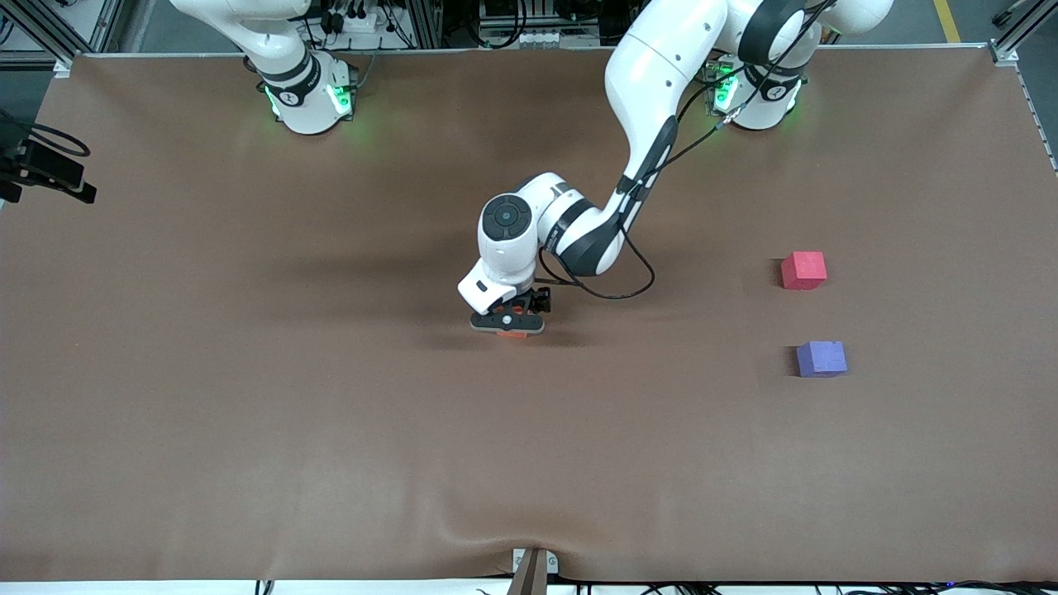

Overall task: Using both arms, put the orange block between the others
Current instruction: 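Lift the orange cube with the left gripper toward the pink cube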

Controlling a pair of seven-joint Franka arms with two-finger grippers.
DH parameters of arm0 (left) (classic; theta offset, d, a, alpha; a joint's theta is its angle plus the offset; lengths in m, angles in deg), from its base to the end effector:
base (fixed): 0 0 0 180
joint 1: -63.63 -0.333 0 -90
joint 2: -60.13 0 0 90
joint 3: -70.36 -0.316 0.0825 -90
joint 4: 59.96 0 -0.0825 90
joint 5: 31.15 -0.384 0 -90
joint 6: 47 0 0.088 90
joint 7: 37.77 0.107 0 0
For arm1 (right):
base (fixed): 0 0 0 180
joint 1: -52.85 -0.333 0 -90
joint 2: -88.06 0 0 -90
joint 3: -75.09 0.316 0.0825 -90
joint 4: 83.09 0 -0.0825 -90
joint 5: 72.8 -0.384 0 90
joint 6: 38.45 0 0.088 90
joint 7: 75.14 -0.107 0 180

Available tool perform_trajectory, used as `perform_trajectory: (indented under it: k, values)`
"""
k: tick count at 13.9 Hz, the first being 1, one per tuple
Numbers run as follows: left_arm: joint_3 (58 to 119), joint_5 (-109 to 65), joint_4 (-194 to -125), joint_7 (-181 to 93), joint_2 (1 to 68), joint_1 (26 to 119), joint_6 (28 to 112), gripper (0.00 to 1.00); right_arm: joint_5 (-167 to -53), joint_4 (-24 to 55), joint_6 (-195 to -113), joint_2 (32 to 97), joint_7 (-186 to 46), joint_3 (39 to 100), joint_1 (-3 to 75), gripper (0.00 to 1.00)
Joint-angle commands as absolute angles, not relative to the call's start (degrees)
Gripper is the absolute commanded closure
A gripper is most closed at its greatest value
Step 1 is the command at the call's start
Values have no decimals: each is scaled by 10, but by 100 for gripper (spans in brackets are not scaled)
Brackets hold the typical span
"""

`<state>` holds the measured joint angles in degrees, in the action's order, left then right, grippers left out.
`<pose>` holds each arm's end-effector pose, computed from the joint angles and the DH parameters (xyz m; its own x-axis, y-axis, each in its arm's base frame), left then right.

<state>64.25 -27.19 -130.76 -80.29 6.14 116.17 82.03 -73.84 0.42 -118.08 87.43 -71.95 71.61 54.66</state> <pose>0.5080 -0.5689 0.2029 0.9943 -0.0724 0.0779 -0.0750 -0.9967 0.0317 0.5368 -0.0473 0.6558 0.9964 -0.0332 -0.0775 -0.0349 -0.9992 -0.0217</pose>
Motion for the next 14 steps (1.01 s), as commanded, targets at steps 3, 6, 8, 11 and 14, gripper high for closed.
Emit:
perform_trajectory:
  k: [3, 6, 8, 11, 14]
  values:
    - [635, -297, -1294, -799, 54, 1168, 824, 64, -730, 3, -1176, 880, -711, 725, 558, 0]
    - [632, -298, -1295, -802, 74, 1166, 797, 67, -729, 3, -1176, 881, -711, 725, 559, 0]
    - [625, -298, -1295, -801, 100, 1164, 764, 67, -730, 3, -1176, 880, -711, 725, 559, 0]
    - [603, -297, -1297, -809, 134, 1159, 731, 66, -730, 3, -1176, 880, -711, 725, 558, 0]
    - [596, -297, -1306, -806, 177, 1123, 702, 71, -730, 3, -1176, 880, -711, 726, 558, 0]
